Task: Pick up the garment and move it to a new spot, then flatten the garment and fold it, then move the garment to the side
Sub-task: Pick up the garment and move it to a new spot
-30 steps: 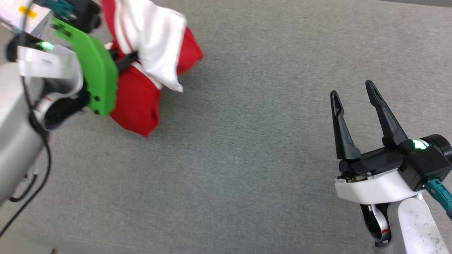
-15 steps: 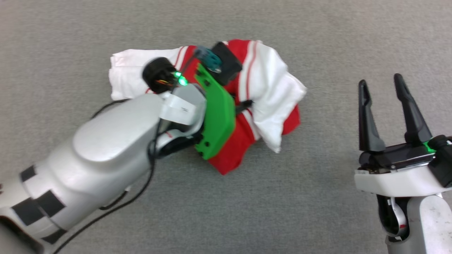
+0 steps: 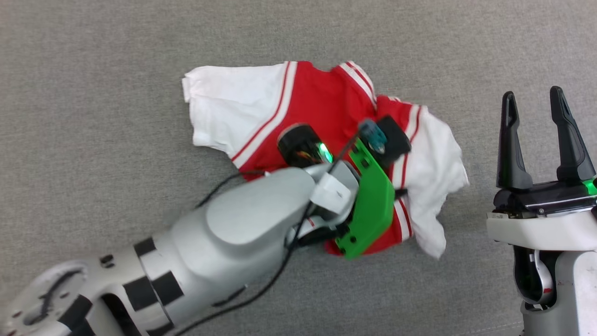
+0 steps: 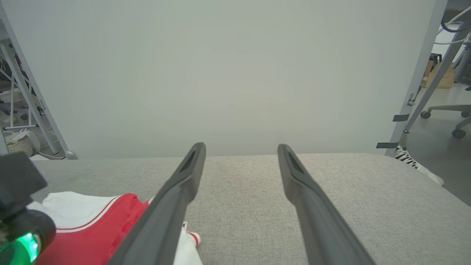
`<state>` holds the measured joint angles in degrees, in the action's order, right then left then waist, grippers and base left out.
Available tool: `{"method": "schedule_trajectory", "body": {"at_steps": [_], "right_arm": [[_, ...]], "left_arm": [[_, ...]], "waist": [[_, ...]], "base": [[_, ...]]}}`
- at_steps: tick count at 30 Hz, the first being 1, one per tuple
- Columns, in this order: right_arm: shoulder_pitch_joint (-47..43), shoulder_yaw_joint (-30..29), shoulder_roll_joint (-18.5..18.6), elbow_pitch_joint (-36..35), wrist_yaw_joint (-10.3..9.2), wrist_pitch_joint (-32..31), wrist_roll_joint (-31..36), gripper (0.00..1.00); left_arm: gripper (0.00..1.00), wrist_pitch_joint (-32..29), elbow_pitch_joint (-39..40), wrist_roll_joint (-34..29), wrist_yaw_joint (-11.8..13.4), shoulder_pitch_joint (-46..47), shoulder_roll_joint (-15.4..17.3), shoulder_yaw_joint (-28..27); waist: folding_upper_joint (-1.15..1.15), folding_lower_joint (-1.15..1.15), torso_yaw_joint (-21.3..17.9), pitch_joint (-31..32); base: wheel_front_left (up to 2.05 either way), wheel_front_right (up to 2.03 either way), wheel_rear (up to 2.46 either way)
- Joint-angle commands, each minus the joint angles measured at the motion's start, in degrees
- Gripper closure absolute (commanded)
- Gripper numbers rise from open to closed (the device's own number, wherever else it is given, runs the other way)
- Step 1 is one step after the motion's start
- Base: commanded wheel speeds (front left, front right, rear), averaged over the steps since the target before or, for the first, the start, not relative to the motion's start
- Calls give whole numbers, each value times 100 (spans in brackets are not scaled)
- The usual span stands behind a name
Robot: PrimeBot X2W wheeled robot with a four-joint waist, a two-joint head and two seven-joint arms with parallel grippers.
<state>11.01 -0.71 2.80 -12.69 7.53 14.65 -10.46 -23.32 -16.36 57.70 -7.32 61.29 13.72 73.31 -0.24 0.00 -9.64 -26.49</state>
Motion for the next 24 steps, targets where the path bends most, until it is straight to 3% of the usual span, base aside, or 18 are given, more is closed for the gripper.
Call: {"method": "schedule_trajectory", "body": {"at_steps": [1, 6, 7, 8, 9, 14, 19, 24], "right_arm": [[112, -9, 9, 12, -4, 35, -50, 0], [127, 8, 9, 91, -4, 35, -11, 0], [123, 5, 9, 116, -4, 35, 6, 0], [120, 5, 8, 138, -4, 35, 20, 0], [109, 0, 8, 165, -4, 35, 38, 0], [-19, -28, 8, 261, -4, 35, 120, 0], [-209, -100, 8, 345, -4, 35, 176, 0], [-403, -153, 8, 385, -4, 35, 225, 0]], "left_arm": [[100, -57, -53, -135, -16, -189, -72, 2], [100, -158, -251, -393, -16, -509, -200, 3], [95, -96, -304, -451, -16, -526, -225, 3], [52, -26, -332, -522, -16, -522, -243, 3], [0, 129, -361, -597, -16, -506, -272, 4], [0, 1057, -454, -763, -16, -400, -413, 4], [0, 2457, -752, -932, -11, -256, -449, -168], [0, 3389, -1003, -1256, 394, -319, -345, -444]], "waist": [[24, 0, -73, -103], [24, 0, -34, -94], [24, 0, -4, -67], [24, 0, 19, -40], [24, 0, 58, 5], [24, 0, 257, 329], [24, 0, 494, 758], [24, 0, 709, 1110]], "base": [[0, 0, 0], [0, 0, 0], [0, 0, 0], [0, 0, 0], [0, 0, 0], [0, 0, 0], [0, 0, 0], [0, 0, 0]]}}
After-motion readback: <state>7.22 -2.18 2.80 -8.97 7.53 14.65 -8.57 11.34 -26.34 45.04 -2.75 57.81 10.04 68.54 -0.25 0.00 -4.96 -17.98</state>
